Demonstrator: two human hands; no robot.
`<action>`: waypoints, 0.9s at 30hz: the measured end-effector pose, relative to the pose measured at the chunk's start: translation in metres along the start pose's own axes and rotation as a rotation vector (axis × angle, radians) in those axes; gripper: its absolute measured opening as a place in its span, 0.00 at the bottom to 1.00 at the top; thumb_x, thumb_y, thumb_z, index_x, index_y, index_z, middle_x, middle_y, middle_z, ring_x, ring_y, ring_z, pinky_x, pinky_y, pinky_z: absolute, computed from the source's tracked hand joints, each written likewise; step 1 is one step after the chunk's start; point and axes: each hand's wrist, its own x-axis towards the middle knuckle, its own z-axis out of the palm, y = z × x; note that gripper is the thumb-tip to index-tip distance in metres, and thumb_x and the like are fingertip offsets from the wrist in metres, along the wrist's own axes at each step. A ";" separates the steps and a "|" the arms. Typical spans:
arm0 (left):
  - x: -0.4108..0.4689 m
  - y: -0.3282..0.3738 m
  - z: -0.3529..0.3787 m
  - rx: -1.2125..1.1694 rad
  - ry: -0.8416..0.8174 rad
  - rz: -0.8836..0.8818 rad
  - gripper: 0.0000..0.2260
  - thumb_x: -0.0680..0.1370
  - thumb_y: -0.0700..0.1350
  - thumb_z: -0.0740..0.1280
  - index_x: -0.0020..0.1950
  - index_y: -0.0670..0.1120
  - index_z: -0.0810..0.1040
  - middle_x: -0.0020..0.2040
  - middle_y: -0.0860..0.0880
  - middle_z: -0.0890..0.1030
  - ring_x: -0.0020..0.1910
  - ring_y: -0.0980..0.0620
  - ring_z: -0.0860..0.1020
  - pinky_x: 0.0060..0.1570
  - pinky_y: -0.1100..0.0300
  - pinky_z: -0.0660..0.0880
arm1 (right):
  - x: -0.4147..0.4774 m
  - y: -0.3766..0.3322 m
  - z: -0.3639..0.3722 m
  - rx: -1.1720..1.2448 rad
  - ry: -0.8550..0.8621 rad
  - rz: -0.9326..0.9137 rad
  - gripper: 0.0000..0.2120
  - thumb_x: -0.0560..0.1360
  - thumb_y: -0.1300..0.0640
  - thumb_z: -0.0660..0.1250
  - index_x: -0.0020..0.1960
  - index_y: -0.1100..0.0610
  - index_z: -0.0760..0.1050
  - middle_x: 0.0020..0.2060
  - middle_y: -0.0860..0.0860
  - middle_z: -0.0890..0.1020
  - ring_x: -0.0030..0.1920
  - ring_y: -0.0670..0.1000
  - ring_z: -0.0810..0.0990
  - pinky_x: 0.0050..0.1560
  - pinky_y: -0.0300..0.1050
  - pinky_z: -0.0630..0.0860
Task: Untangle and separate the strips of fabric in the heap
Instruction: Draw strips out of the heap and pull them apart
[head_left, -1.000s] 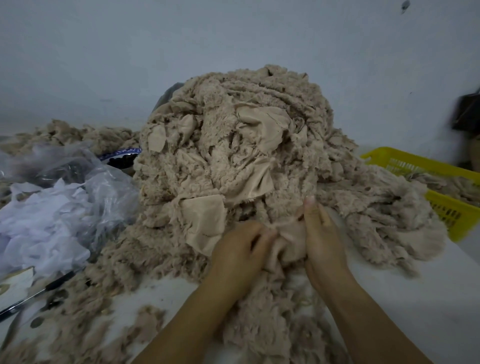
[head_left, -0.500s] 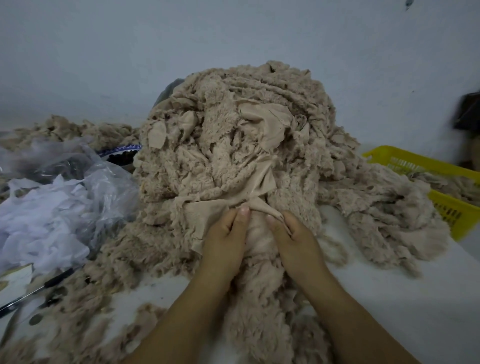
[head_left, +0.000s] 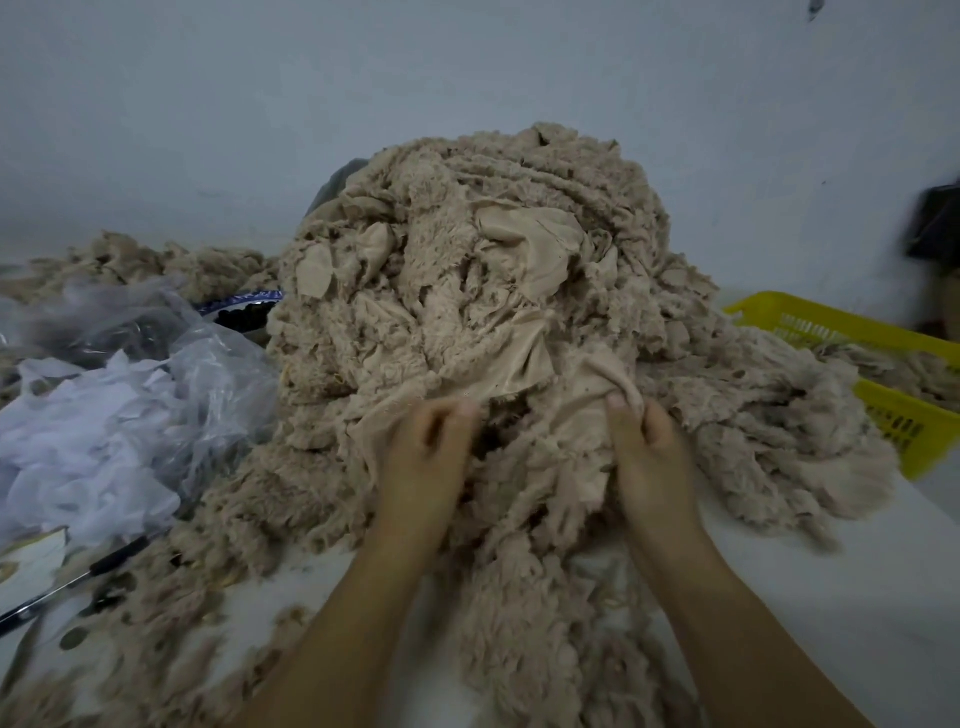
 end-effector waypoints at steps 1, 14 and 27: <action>-0.006 0.004 0.008 0.080 -0.126 0.030 0.07 0.79 0.63 0.63 0.53 0.64 0.78 0.52 0.64 0.79 0.51 0.69 0.77 0.48 0.73 0.72 | -0.003 0.000 0.004 0.028 -0.046 -0.005 0.07 0.81 0.46 0.62 0.48 0.43 0.78 0.42 0.42 0.85 0.44 0.45 0.83 0.46 0.47 0.78; -0.005 0.006 0.006 -0.650 -0.251 -0.439 0.17 0.77 0.52 0.69 0.58 0.42 0.84 0.60 0.36 0.82 0.61 0.42 0.80 0.65 0.43 0.73 | -0.011 -0.002 0.011 -0.079 -0.060 -0.124 0.12 0.75 0.34 0.61 0.57 0.34 0.69 0.60 0.47 0.74 0.55 0.38 0.76 0.49 0.32 0.74; 0.003 0.010 0.005 -0.790 -0.026 -0.391 0.15 0.83 0.50 0.60 0.49 0.42 0.81 0.45 0.45 0.85 0.44 0.50 0.84 0.46 0.57 0.81 | -0.025 0.002 0.020 -0.275 -0.271 -0.295 0.19 0.81 0.42 0.57 0.46 0.56 0.76 0.48 0.43 0.74 0.50 0.37 0.76 0.39 0.33 0.67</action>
